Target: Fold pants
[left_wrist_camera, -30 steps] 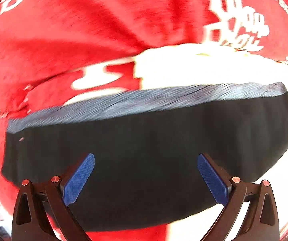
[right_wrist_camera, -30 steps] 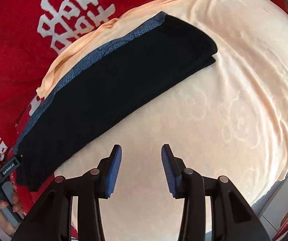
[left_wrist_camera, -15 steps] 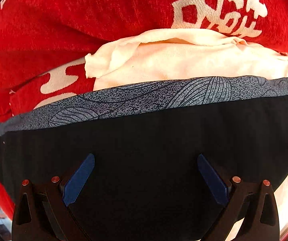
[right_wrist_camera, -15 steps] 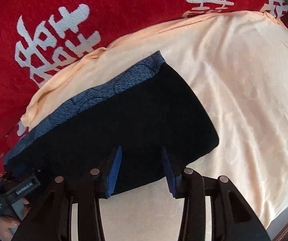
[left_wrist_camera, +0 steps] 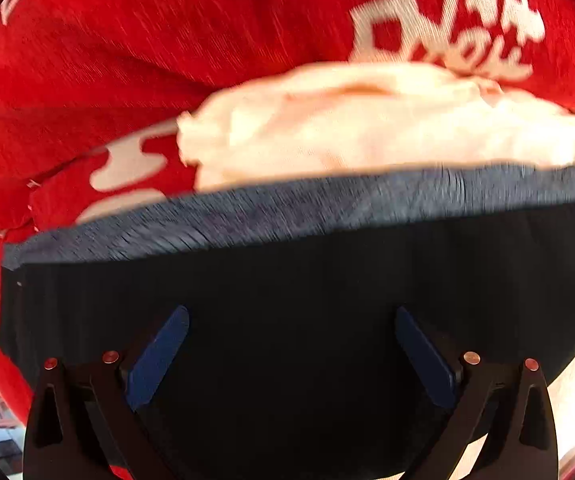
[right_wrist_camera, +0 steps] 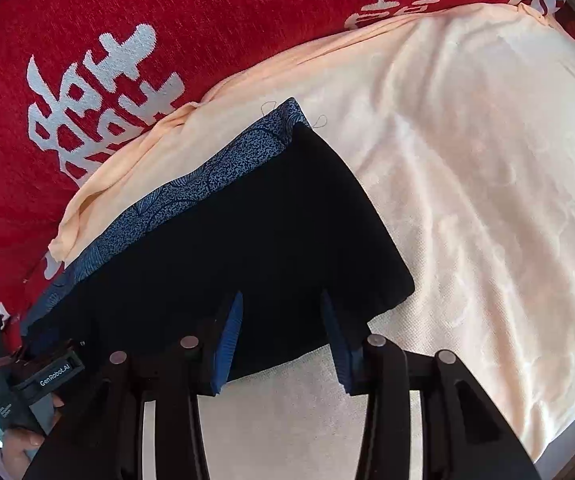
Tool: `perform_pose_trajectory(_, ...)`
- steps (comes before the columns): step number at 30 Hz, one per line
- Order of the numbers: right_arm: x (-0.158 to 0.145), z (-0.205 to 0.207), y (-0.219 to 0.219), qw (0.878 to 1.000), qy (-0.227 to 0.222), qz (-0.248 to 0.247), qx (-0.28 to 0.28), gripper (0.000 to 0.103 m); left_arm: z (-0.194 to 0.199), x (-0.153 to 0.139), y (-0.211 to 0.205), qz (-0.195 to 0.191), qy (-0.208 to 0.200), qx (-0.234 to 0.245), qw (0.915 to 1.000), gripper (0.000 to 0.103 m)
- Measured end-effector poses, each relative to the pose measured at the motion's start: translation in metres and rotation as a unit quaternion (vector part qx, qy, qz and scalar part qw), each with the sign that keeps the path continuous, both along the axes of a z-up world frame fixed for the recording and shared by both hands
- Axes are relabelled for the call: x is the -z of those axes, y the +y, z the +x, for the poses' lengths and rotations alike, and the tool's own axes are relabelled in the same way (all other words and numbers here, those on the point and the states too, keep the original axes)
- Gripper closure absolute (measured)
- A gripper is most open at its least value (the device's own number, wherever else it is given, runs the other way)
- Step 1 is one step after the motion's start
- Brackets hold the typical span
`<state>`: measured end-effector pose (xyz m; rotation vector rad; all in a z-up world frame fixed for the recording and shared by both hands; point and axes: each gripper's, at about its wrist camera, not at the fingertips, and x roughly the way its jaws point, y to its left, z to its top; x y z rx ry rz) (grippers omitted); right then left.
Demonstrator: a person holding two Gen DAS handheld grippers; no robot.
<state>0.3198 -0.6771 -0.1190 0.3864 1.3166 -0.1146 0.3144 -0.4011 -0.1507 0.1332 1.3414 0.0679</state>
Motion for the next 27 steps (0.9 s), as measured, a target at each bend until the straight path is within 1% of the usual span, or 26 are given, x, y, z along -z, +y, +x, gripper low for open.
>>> perform_pose_trajectory(2,-0.009,0.004,0.007,1.000,-0.019,0.014,-0.013,0.058,0.014,-0.010,0.009,0.002,-0.027,-0.011,0.9996,0.000)
perform_pose_trajectory(4,-0.016,0.016,0.018,0.998,-0.036,0.032,-0.034,0.058,0.027,-0.010,0.014,0.000,-0.029,-0.024,0.9993,0.000)
perform_pose_trajectory(5,-0.017,0.024,0.025,0.997,-0.043,0.040,-0.045,0.058,0.038,-0.005,0.017,0.000,-0.019,-0.036,0.9992,0.000)
perform_pose_trajectory(7,-0.012,0.043,0.040,0.995,-0.049,0.055,-0.063,0.058,0.047,0.006,0.022,0.012,-0.012,-0.043,0.9989,0.000)
perform_pose_trajectory(9,-0.001,0.062,0.056,0.993,-0.045,0.077,-0.081,0.058,0.054,0.016,0.026,0.026,-0.011,-0.050,0.9983,0.000)
perform_pose_trajectory(10,0.008,0.071,0.064,0.992,-0.041,0.081,-0.090,0.058,0.050,0.013,0.034,0.019,-0.011,-0.057,0.9981,0.000)
perform_pose_trajectory(11,0.016,0.078,0.071,0.992,-0.034,0.075,-0.097,0.058,0.049,0.014,0.038,0.012,-0.010,-0.068,0.9975,0.000)
perform_pose_trajectory(13,0.029,0.087,0.076,0.993,-0.024,0.057,-0.105,0.058,0.049,0.010,0.045,0.016,-0.010,-0.074,0.9971,0.000)
perform_pose_trajectory(14,0.031,0.090,0.073,0.993,-0.029,0.050,-0.105,0.060,0.048,0.007,0.048,0.019,-0.011,-0.074,0.9970,0.000)
perform_pose_trajectory(15,0.029,0.091,0.068,0.994,-0.035,0.038,-0.098,0.060,0.046,0.003,0.053,0.018,-0.009,-0.072,0.9972,0.000)
perform_pose_trajectory(16,0.027,0.091,0.060,0.996,-0.033,0.014,-0.085,0.060,0.045,0.000,0.055,0.017,-0.008,-0.070,0.9974,0.000)
perform_pose_trajectory(17,0.024,0.091,0.052,0.997,-0.029,0.003,-0.069,0.058,0.041,-0.004,0.059,0.015,-0.006,-0.067,0.9976,0.000)
perform_pose_trajectory(20,0.018,0.079,0.019,0.997,-0.027,0.063,-0.019,0.058,0.028,-0.016,0.058,0.010,-0.004,-0.048,0.9988,0.000)
perform_pose_trajectory(23,0.011,0.050,-0.001,0.991,-0.027,0.129,0.004,0.058,0.010,-0.026,0.041,-0.007,0.001,-0.026,0.9996,0.000)
perform_pose_trajectory(24,0.011,0.035,-0.007,0.985,-0.024,0.168,0.017,0.058,0.005,-0.027,0.034,-0.015,0.003,-0.020,0.9997,0.000)
perform_pose_trajectory(27,0.017,-0.005,-0.018,0.967,-0.015,0.247,0.060,0.058,-0.007,-0.023,0.005,-0.037,0.006,0.002,0.9993,0.000)
